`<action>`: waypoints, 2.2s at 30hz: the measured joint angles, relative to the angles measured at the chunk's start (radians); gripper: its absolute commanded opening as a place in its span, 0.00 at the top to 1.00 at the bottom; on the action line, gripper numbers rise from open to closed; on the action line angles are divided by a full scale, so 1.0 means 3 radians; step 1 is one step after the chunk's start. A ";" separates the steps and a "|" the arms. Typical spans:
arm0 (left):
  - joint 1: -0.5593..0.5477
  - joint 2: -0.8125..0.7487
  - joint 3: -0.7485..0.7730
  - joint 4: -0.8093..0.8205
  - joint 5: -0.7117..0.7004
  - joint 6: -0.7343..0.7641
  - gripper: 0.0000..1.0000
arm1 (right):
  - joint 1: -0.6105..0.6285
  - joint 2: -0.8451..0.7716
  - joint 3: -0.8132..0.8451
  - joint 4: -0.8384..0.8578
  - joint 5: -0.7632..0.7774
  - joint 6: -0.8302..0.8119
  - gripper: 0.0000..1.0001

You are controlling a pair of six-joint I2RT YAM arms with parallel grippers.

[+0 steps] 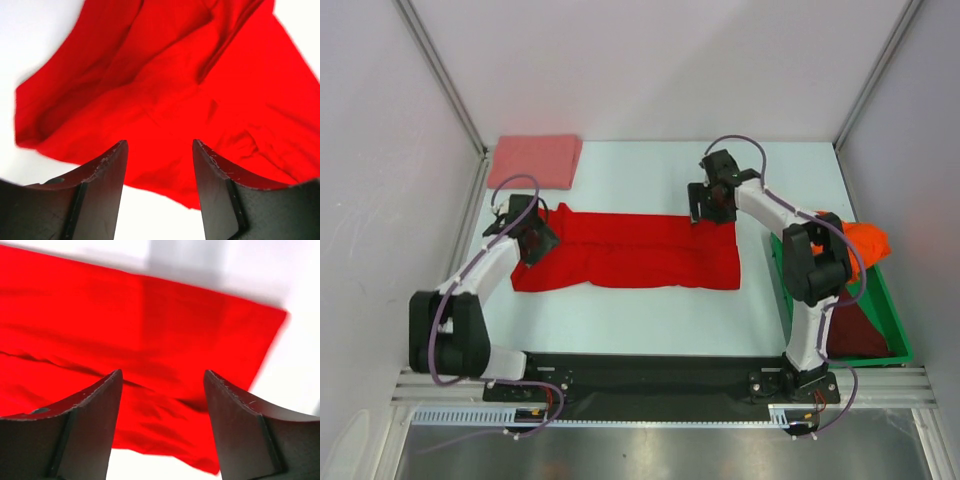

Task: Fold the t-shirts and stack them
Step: Fold the tshirt

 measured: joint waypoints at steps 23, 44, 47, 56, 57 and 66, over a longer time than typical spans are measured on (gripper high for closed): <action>-0.0130 0.1914 0.1438 -0.0685 0.0022 0.0787 0.44 | 0.0170 0.0278 -0.0359 0.0478 0.0355 -0.0141 0.21; -0.1035 0.4009 0.4896 -0.1587 0.1165 0.1677 0.43 | 0.0974 -0.1040 -0.2007 0.0473 0.0455 0.0799 0.20; -0.0914 0.4270 0.5333 -0.1661 0.1652 0.1731 0.39 | 0.1184 -0.1052 -0.2023 0.0498 0.0464 0.0941 0.19; -0.0529 0.4532 0.5381 -0.1057 0.3066 0.1453 0.43 | 0.1957 -0.0827 -0.1741 0.0534 0.0161 0.1244 0.18; -0.0505 0.4559 0.5381 -0.0927 0.3134 0.1383 0.42 | 0.1994 -0.0802 -0.1705 0.0535 0.0112 0.1263 0.18; -0.0369 0.4292 0.5250 -0.0467 0.3038 0.1134 0.31 | 0.1736 -0.0837 -0.1653 0.0409 -0.0352 0.1312 0.03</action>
